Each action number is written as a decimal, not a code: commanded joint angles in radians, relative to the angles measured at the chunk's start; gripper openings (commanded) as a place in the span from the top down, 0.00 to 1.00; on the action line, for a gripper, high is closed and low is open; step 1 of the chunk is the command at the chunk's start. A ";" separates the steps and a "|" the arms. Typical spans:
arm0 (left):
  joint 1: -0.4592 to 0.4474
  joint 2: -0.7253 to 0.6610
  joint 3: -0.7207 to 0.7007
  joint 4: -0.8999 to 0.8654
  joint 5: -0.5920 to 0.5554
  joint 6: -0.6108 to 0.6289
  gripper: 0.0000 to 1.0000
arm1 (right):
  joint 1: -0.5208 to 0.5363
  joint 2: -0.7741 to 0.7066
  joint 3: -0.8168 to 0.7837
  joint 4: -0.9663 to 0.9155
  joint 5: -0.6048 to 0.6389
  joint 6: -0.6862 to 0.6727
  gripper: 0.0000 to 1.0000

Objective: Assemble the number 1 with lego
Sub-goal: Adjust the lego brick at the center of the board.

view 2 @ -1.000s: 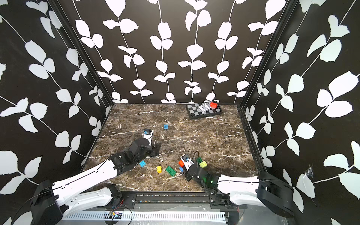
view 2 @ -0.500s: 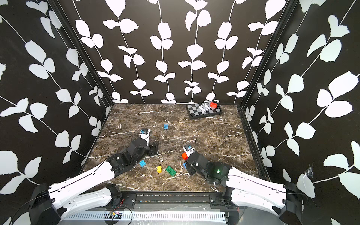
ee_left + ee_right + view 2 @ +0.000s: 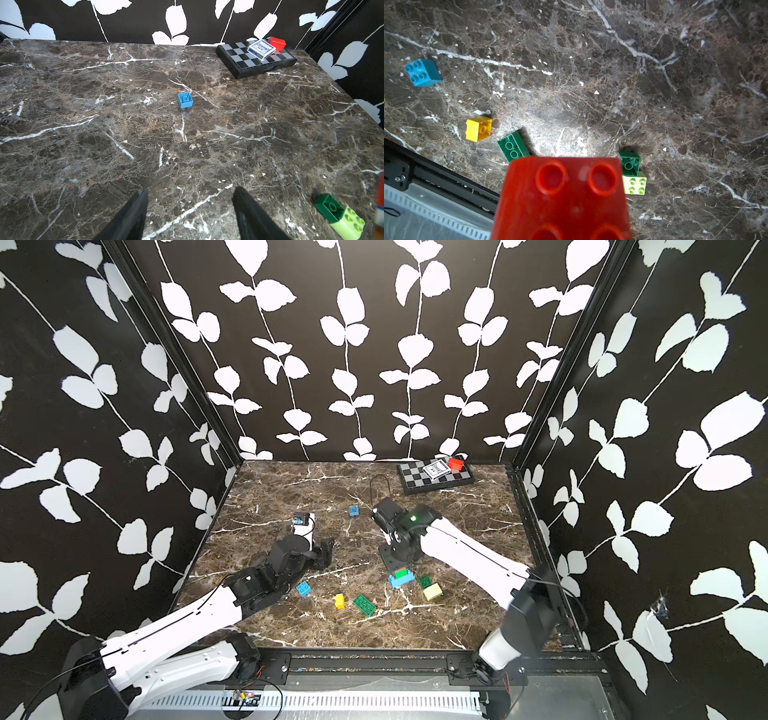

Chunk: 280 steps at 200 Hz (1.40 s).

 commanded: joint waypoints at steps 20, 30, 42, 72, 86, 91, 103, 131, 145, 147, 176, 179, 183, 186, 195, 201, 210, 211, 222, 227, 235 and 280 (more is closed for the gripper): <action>0.021 -0.044 -0.032 0.019 -0.025 0.010 0.32 | -0.081 0.190 0.226 -0.270 -0.107 0.052 1.00; 0.026 -0.049 -0.035 0.020 -0.029 0.007 0.32 | -0.098 0.227 0.262 -0.287 -0.117 0.061 1.00; 0.029 -0.053 -0.036 0.021 -0.032 0.008 0.32 | -0.120 0.270 0.300 -0.303 -0.133 0.066 1.00; 0.038 -0.049 -0.037 0.020 -0.031 0.009 0.32 | -0.158 0.365 0.379 -0.327 -0.139 0.070 1.00; 0.040 -0.046 -0.037 0.021 -0.032 0.008 0.32 | -0.172 0.406 0.402 -0.333 -0.143 0.067 1.00; 0.044 -0.045 -0.038 0.021 -0.032 0.007 0.32 | -0.177 0.421 0.408 -0.335 -0.149 0.065 1.00; 0.047 -0.043 -0.036 0.019 -0.032 0.007 0.32 | -0.188 0.454 0.426 -0.339 -0.160 0.059 0.99; 0.053 -0.038 -0.032 0.013 -0.030 0.004 0.32 | -0.202 0.520 0.459 -0.339 -0.166 0.047 0.96; 0.054 -0.037 -0.032 0.011 -0.031 0.001 0.32 | -0.211 0.549 0.463 -0.339 -0.173 0.043 0.95; 0.055 -0.036 -0.033 0.011 -0.030 0.001 0.32 | -0.213 0.551 0.464 -0.339 -0.174 0.042 0.95; 0.059 -0.024 -0.029 0.012 -0.034 -0.007 0.33 | -0.226 0.602 0.486 -0.319 -0.181 0.044 0.91; 0.059 -0.022 -0.028 0.013 -0.031 -0.006 0.32 | -0.226 0.610 0.490 -0.319 -0.182 0.045 0.91; 0.058 -0.019 -0.027 0.014 -0.031 -0.006 0.32 | -0.228 0.617 0.498 -0.323 -0.184 0.044 0.90; 0.059 -0.018 -0.026 0.014 -0.031 -0.006 0.33 | -0.229 0.623 0.502 -0.324 -0.185 0.044 0.90; 0.061 -0.011 -0.022 0.014 -0.028 -0.005 0.32 | -0.232 0.639 0.512 -0.324 -0.189 0.044 0.88; 0.061 -0.007 -0.019 0.014 -0.027 -0.004 0.32 | -0.234 0.649 0.517 -0.322 -0.192 0.045 0.87; 0.062 -0.002 -0.016 0.014 -0.026 -0.004 0.33 | -0.238 0.659 0.517 -0.315 -0.202 0.044 0.86; 0.061 -0.002 -0.016 0.014 -0.026 -0.004 0.33 | -0.238 0.659 0.516 -0.314 -0.203 0.044 0.86; 0.064 0.002 -0.014 0.014 -0.024 -0.004 0.32 | -0.243 0.672 0.517 -0.312 -0.205 0.044 0.85; 0.065 0.004 -0.013 0.016 -0.024 -0.004 0.33 | -0.245 0.677 0.518 -0.310 -0.206 0.044 0.85; 0.064 0.007 -0.013 0.017 -0.024 -0.002 0.33 | -0.247 0.683 0.516 -0.307 -0.208 0.044 0.84; 0.070 0.027 -0.003 0.022 -0.018 -0.002 0.33 | -0.256 0.714 0.516 -0.295 -0.211 0.044 0.78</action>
